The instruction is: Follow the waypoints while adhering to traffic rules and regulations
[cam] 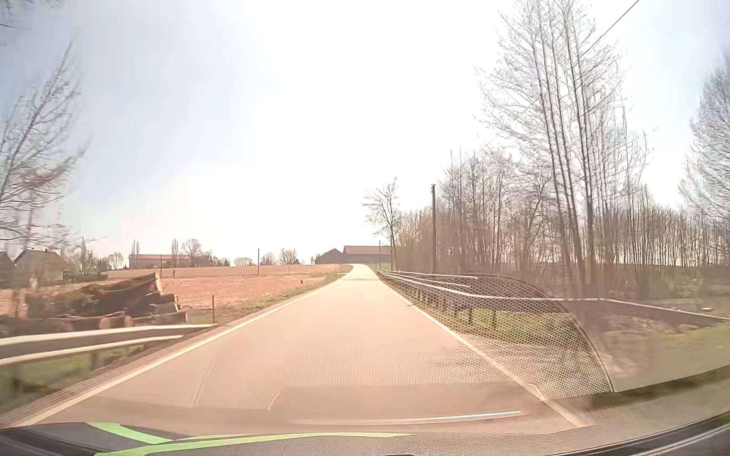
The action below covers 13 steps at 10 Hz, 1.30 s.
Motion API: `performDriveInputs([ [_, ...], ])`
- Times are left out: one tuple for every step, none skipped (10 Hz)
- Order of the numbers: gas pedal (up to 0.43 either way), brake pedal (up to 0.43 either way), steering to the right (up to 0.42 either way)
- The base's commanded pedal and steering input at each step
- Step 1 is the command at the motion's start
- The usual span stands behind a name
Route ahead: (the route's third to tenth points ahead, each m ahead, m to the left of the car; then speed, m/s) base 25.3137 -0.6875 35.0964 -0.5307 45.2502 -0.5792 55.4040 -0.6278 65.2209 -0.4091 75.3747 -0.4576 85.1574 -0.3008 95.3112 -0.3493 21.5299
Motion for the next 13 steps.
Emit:
performDriveInputs([
  [0.311, 0.0, 0.003],
  [0.311, 0.0, 0.005],
  [0.311, 0.0, 0.004],
  [0.319, 0.0, 0.004],
  [0.319, 0.0, 0.002],
  [0.331, 0.0, -0.001],
  [0.331, 0.0, -0.001],
  [0.339, 0.0, -0.001],
  [0.339, 0.0, -0.001],
  [0.339, 0.0, -0.001],
  [0.339, 0.0, -0.002],
  [0.339, 0.0, -0.002],
  [0.339, 0.0, -0.002],
])
